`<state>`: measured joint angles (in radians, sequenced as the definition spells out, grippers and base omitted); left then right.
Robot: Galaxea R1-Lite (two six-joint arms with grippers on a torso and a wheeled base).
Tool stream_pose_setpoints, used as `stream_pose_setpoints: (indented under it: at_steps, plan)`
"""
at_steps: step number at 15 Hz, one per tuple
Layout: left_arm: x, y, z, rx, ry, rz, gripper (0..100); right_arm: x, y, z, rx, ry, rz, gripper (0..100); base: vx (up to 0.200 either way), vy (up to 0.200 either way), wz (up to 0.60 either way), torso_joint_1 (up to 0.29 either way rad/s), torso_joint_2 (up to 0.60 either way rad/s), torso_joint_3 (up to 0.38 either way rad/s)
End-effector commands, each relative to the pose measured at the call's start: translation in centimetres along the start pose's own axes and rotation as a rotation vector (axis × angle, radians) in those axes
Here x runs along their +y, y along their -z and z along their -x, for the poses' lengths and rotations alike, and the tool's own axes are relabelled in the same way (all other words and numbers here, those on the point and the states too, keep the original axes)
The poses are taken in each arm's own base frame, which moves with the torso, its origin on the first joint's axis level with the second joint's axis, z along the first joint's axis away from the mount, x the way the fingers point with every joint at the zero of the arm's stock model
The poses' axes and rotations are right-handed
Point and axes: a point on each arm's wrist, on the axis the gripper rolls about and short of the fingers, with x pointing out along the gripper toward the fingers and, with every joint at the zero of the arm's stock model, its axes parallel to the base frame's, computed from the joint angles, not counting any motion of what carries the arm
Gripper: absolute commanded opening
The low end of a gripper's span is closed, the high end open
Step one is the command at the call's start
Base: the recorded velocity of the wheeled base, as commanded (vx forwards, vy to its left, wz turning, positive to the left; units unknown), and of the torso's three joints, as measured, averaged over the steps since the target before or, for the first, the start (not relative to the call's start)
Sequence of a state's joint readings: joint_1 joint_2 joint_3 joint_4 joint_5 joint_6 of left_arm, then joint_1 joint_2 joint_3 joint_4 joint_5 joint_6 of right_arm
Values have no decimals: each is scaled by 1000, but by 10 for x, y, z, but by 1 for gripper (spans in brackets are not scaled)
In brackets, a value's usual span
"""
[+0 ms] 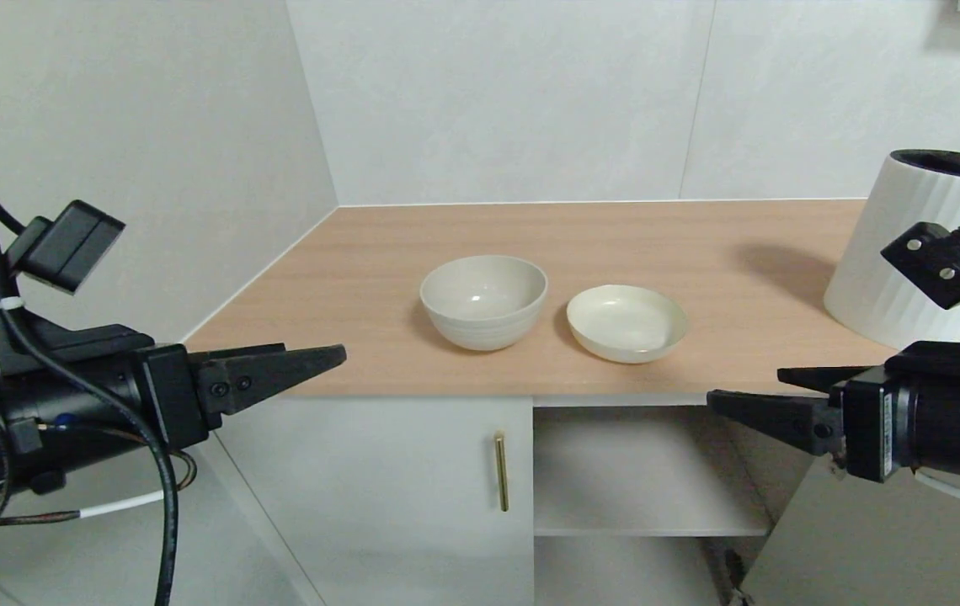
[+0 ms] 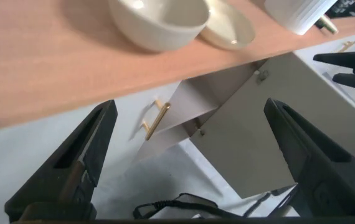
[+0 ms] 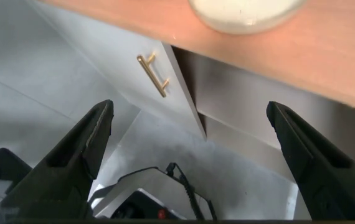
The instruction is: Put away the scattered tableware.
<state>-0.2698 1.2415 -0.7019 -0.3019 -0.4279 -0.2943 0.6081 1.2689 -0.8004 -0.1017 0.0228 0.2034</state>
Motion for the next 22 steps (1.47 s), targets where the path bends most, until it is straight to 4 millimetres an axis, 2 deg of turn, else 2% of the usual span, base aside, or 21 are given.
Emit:
stream_pose_setpoints:
  at_steps: [1,5,9,10,13,14,16,18,20,22]
  plan:
    - [0,0,-1,2,0,1,100,-1,0,-2,5,4,-1,100,0,0,0,203,-476,-295]
    - [1,-1,-3,1,-6,-2,100,-1,1,-5,16,5,-1,100,0,0,0,207,-491,-284]
    - [2,-10,-12,-3,-1,-5,100,-5,-4,-25,6,30,18,100,0,0,0,105,-221,-121]
    - [1,-15,-22,5,14,-8,100,-8,-15,-37,-9,52,11,100,0,0,0,0,0,0]
    - [3,-26,-41,6,23,-13,100,-19,-20,-59,10,104,-12,100,0,0,0,0,0,0]
    - [6,-24,-50,31,23,-7,100,-22,-23,-69,14,116,-51,100,0,0,0,0,0,0]
    - [9,-15,-64,104,10,12,100,-24,-24,-84,20,172,-104,100,0,0,0,0,0,0]
    - [10,-5,-91,140,-142,14,100,-29,-19,-101,46,269,-100,100,0,0,0,0,0,0]
    - [9,8,-121,150,-302,20,100,-31,-17,-108,55,287,-105,100,0,0,0,0,0,0]
    - [9,15,-141,155,-342,103,100,-31,-16,-111,54,290,-128,100,0,0,0,0,0,0]
